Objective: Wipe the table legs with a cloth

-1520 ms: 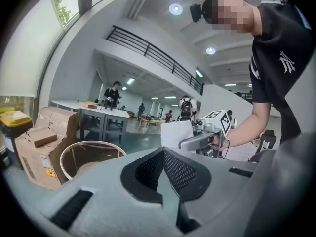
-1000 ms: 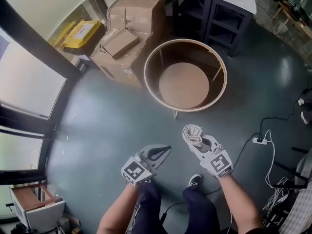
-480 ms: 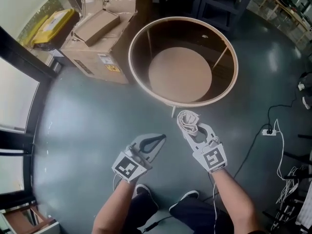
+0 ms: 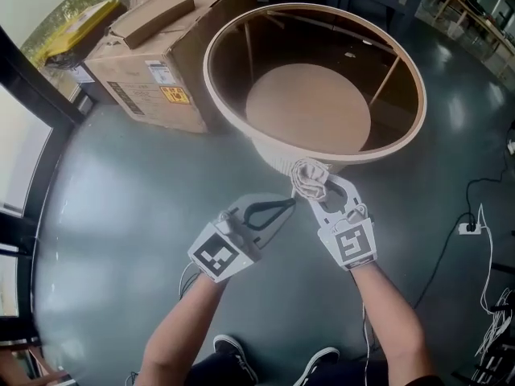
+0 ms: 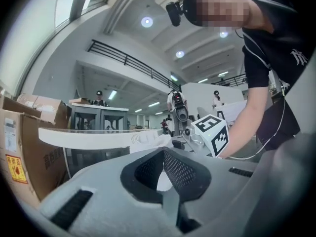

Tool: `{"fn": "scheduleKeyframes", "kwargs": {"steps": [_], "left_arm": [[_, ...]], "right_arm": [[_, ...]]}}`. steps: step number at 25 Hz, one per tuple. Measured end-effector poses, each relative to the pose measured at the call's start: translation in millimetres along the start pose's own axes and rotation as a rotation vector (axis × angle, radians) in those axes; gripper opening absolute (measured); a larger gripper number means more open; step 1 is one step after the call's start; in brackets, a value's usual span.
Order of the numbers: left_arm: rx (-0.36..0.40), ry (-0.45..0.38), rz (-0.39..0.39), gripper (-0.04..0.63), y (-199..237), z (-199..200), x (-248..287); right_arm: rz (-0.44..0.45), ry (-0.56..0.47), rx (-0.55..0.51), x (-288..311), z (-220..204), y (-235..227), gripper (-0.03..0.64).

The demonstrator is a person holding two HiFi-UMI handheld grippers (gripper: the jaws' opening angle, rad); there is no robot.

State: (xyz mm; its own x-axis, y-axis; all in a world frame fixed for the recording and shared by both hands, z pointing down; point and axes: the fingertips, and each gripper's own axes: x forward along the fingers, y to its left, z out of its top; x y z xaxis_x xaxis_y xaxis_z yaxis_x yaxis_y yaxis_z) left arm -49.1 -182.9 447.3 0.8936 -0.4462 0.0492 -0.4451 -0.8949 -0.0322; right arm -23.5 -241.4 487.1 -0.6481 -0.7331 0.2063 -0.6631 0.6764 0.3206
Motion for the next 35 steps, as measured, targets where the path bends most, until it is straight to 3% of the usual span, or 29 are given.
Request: {"fn": "scheduleKeyframes", "kwargs": {"steps": [6, 18, 30, 33, 35], "left_arm": [[0.052, -0.007, 0.012, 0.006, 12, -47, -6], [-0.015, 0.010, 0.012, 0.006, 29, -121, 4], [-0.074, 0.053, 0.015, 0.006, 37, -176, 7], [-0.079, 0.061, 0.016, 0.006, 38, -181, 5], [-0.079, 0.063, 0.014, 0.006, 36, -181, 3]], "right_arm": [[-0.006, -0.072, -0.076, 17, -31, 15, 0.081], [0.012, 0.053, 0.087, 53, -172, 58, 0.081], [0.093, 0.328, 0.221, 81, -298, 89, 0.083], [0.124, 0.414, 0.262, 85, -307, 91, 0.084], [0.129, 0.406, 0.257, 76, -286, 93, 0.083]]}}
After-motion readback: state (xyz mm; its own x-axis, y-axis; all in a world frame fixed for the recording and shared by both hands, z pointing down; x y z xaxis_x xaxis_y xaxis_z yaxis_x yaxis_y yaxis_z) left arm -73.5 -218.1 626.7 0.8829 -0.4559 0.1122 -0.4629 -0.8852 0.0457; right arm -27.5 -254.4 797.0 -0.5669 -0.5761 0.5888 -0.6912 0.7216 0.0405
